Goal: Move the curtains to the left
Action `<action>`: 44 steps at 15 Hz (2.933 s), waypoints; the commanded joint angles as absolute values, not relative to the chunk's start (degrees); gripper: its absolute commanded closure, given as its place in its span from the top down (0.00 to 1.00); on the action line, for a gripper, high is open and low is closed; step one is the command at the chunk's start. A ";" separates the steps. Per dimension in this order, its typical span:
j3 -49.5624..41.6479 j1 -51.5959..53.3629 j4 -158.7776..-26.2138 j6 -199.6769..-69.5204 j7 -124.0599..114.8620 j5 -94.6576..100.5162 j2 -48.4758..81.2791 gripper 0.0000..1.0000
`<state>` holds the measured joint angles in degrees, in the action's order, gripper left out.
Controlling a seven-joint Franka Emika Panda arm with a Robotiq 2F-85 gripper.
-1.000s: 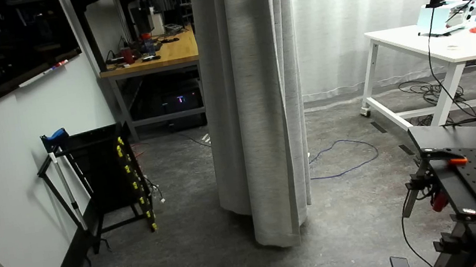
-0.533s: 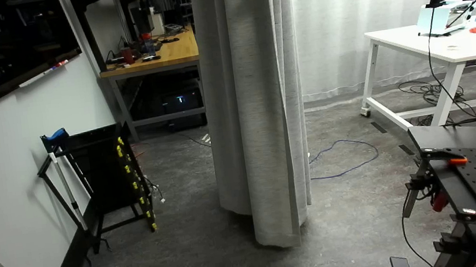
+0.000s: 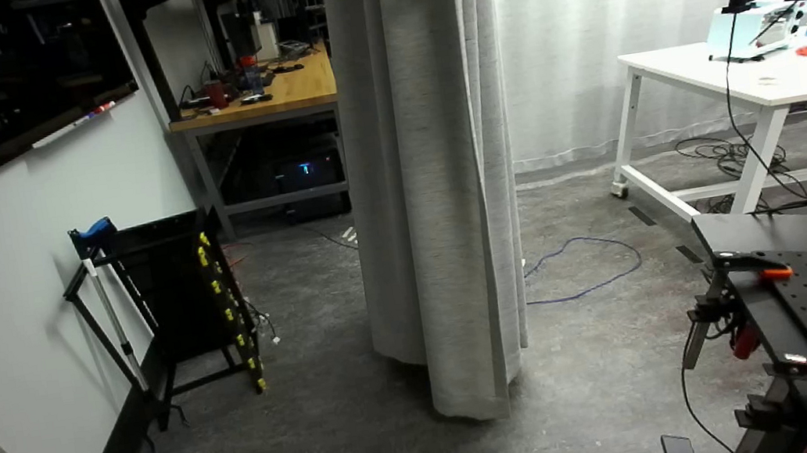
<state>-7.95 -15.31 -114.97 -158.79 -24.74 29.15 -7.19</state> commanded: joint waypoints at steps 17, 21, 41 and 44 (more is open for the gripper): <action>-7.86 -16.69 -111.85 -159.22 -34.67 35.03 -4.23 0.20; -7.32 -14.97 -115.97 -158.35 -29.32 29.83 -5.09 0.00; 0.19 -7.75 -137.83 -157.90 -2.23 21.56 -20.67 0.01; 2.23 -7.76 -137.52 -157.62 -2.64 21.73 -20.65 0.01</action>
<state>0.23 -9.15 -131.18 -158.89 -3.07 22.58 -21.25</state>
